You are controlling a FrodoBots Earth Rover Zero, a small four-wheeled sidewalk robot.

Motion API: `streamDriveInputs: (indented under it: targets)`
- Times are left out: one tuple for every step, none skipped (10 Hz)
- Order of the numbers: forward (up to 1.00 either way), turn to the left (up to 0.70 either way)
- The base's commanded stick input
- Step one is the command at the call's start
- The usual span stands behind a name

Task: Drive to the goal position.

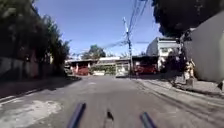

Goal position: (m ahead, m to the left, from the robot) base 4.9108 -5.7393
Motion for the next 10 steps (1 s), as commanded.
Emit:
streamDriveInputs:
  targets:
    - [0.7,0.0]
    - [0.7,0.0]
    - [0.7,0.0]
    - [0.7,0.0]
    - [0.7,0.0]
    - [0.7,0.0]
    - [0.7,0.0]
    - [0.7,0.0]
    - [0.7,0.0]
    - [0.7,0.0]
